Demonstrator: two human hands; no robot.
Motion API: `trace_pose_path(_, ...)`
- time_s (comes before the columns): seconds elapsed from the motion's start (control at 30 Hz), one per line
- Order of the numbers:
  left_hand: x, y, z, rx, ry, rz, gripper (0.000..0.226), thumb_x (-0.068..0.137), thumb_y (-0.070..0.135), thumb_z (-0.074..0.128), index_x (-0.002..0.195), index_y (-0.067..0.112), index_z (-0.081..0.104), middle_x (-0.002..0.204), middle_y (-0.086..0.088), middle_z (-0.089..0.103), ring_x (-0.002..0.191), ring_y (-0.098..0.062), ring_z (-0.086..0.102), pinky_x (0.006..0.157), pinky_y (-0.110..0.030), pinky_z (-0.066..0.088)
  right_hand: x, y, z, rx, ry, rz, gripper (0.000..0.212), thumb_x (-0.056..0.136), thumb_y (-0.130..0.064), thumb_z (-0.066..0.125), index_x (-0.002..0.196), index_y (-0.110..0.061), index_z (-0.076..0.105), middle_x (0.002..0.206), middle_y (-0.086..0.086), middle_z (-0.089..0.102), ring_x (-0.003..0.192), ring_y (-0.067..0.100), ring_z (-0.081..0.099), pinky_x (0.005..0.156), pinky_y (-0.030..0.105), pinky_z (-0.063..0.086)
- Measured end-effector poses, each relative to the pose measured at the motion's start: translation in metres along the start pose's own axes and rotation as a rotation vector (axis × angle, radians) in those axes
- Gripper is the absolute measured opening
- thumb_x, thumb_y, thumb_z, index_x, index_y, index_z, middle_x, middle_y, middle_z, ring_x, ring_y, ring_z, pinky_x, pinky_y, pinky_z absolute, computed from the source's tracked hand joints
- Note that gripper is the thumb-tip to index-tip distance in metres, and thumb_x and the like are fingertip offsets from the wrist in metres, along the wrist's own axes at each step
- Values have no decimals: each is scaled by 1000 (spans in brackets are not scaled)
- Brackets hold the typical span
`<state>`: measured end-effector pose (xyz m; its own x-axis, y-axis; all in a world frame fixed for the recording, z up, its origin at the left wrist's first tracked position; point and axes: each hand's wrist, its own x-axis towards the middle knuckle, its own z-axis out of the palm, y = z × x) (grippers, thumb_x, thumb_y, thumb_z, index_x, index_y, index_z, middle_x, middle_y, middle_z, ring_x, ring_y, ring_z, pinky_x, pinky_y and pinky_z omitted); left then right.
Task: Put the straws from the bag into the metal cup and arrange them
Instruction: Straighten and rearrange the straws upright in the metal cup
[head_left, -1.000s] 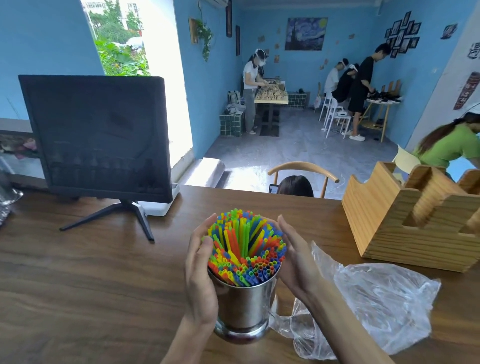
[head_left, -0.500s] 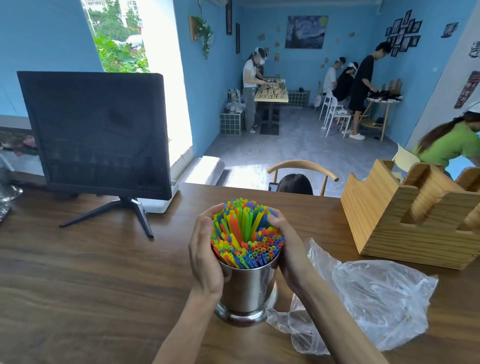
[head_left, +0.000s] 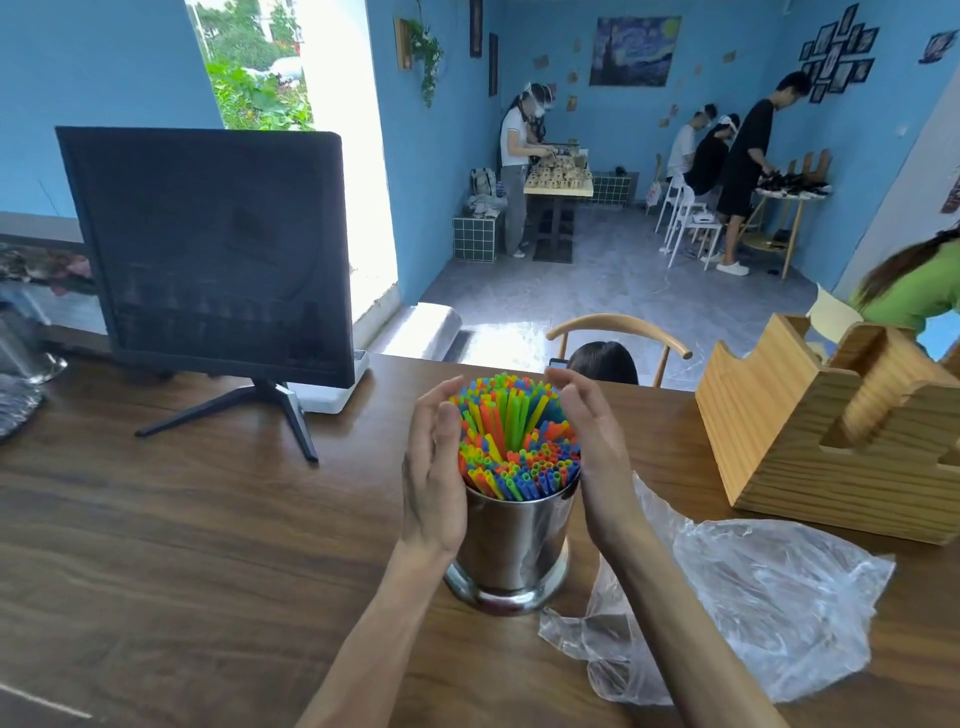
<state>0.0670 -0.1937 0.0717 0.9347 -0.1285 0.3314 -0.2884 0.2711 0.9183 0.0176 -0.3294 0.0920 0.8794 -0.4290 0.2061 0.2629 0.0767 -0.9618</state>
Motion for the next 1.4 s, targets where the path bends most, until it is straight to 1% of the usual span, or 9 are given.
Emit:
trace_pose_path(0.1,-3,6,-10,7,119,77,38,101,41,40,128,22,59,128,6,63,122,-2,58,95,-20,48,0,2,-3,-127,-62,-31,23,97,-33,64,119,-37,66,116,-9,71,107,12,71,82,29,60)
trace_pose_path(0.17,-9,15,-19,100,147,203,32,102,33,44,122,20,64,127,3,64,127,-12,56,103,-25,43,2,0,-5,-99,-52,-20,20,102,-22,61,117,-33,67,109,-14,73,102,10,72,77,26,59)
trace_pose_path(0.27,-22,30,-35,297,59,364,22,95,23,56,111,22,71,115,0,66,116,-23,60,97,-28,46,4,-8,-11,-19,-103,-2,28,98,-28,64,126,-26,63,108,-23,72,103,3,70,77,18,56)
trace_pose_path(0.43,-32,29,-47,703,-76,556,29,84,24,75,112,20,76,115,6,69,110,-17,64,98,-23,47,3,-13,-21,-111,-268,51,51,87,-30,73,135,-37,56,117,-23,69,110,3,68,84,21,57)
trace_pose_path(0.77,-32,28,-49,791,-78,573,29,85,16,76,113,21,77,116,10,69,113,-10,62,100,-22,47,1,-23,-21,-127,-309,53,48,92,-20,70,134,-36,55,105,-24,73,101,-1,70,78,15,55)
trace_pose_path(0.93,-41,26,-47,767,-125,565,36,88,9,69,121,23,74,128,11,66,119,-15,60,103,-27,47,-3,-23,-20,-146,-339,54,61,86,-31,73,139,-41,46,113,-27,68,108,-1,68,83,18,56)
trace_pose_path(1.13,-48,23,-33,701,-207,542,45,93,5,63,136,20,63,144,11,59,137,-14,51,109,-43,47,1,-21,-20,-170,-253,44,31,100,-28,60,129,-38,59,114,-17,72,109,4,69,92,26,58)
trace_pose_path(1.27,-50,21,-29,716,-235,524,49,93,24,70,140,28,59,148,12,53,137,-15,49,109,-45,46,0,-23,-19,-137,-278,93,24,103,-29,54,125,-36,61,113,-14,74,108,9,71,86,24,58)
trace_pose_path(1.4,-45,22,-23,831,-170,561,42,84,49,72,123,35,71,138,8,57,132,-19,49,109,-39,39,-1,-25,-20,-140,-284,123,24,106,-30,47,127,-31,61,116,-8,73,108,11,71,83,23,58)
